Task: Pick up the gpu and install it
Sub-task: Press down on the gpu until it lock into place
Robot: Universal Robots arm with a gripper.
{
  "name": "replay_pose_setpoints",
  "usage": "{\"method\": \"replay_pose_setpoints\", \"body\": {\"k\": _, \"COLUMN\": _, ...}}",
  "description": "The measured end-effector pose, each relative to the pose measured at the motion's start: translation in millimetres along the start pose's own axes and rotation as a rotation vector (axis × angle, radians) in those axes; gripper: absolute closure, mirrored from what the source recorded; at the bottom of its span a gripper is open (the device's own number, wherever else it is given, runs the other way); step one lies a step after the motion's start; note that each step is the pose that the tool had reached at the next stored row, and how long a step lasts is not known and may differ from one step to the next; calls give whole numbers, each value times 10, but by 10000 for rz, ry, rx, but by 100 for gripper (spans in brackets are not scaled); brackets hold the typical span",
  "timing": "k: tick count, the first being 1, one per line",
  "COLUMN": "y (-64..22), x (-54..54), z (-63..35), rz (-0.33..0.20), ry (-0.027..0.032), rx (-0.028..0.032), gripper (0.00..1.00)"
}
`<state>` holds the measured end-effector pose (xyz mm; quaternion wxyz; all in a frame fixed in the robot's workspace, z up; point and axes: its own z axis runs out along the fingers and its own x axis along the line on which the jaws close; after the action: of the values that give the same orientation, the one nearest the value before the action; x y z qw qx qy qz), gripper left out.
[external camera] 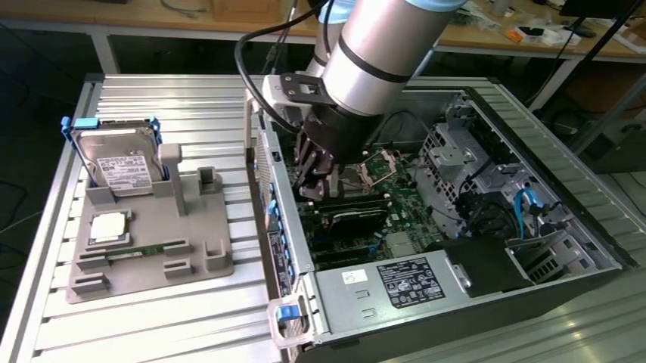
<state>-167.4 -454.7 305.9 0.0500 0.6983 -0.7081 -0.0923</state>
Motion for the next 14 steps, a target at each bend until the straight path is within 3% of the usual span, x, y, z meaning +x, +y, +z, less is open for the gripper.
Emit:
{"method": "replay_pose_setpoints", "body": {"k": 6, "y": 22, "x": 1, "z": 29, "rz": -7, "ry": -46, "rx": 5, "gripper": 89}}
{"method": "replay_pose_setpoints", "body": {"k": 14, "y": 26, "x": 1, "z": 26, "rz": -10, "ry": -56, "rx": 7, "gripper": 89}}
